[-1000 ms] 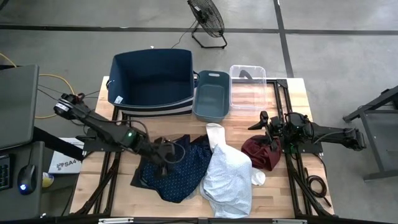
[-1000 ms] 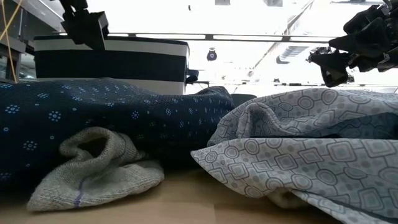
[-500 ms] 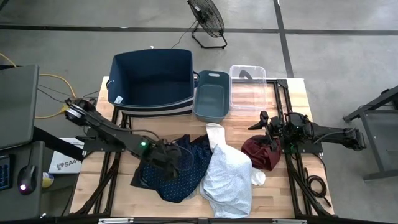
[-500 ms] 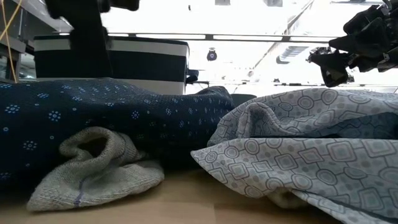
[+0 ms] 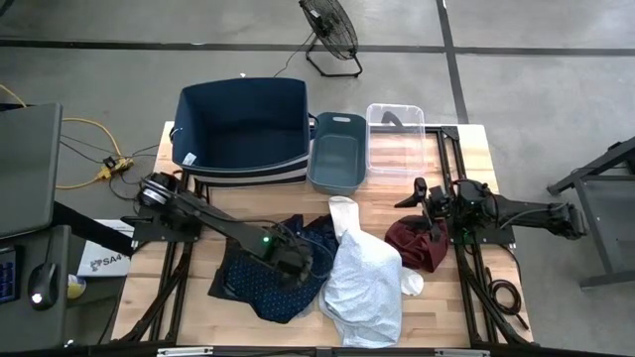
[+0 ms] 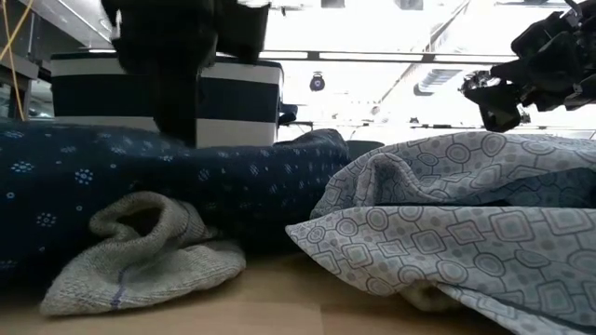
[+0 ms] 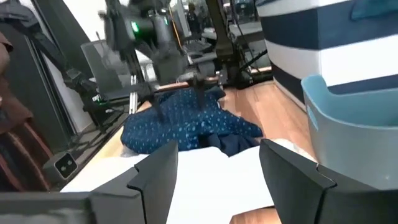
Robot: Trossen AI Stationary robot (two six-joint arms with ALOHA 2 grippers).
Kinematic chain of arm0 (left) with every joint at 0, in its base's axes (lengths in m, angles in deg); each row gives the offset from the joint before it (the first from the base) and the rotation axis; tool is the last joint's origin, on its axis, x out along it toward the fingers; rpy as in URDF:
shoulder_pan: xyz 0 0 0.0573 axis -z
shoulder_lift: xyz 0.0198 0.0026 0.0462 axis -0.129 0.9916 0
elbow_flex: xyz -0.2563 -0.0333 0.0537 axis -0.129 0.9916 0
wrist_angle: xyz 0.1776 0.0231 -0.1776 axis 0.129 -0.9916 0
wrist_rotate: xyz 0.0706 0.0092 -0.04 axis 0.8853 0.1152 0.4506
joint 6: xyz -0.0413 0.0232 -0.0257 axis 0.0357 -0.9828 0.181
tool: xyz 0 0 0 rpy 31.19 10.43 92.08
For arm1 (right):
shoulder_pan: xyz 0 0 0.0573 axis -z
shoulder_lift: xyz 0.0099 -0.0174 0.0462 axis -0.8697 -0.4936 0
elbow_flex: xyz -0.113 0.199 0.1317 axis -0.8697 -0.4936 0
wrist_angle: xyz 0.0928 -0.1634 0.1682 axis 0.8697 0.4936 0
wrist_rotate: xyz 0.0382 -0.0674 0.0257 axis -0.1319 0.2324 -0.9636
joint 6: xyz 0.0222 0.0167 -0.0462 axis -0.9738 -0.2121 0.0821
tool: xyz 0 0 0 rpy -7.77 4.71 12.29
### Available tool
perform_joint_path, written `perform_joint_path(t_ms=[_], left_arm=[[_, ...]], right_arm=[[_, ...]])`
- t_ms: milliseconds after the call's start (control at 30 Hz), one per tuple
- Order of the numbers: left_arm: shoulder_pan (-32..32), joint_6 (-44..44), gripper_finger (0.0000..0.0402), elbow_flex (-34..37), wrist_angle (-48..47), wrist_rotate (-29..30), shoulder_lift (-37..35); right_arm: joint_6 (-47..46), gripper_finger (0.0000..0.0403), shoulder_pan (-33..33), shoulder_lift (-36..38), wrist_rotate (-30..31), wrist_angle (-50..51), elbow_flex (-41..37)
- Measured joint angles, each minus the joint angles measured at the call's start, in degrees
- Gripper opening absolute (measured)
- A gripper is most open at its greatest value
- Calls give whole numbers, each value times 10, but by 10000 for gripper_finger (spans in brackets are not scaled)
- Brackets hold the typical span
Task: Pick & Place Cloths
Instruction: Put the blue shirt into the dark blue bin
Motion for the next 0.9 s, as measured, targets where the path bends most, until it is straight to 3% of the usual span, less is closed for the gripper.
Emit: perform_joint_path(t_ms=[433, 633, 900], left_arm=[[-45, 2, 386, -2, 26, -82, 63], [-52, 0, 384, -2, 28, -88, 83], [-55, 0, 312, -1, 32, -98, 92]], right_arm=[[0, 217, 0, -5, 0, 0, 0], [0, 217, 0, -5, 0, 0, 0], [0, 217, 0, -5, 0, 0, 0]])
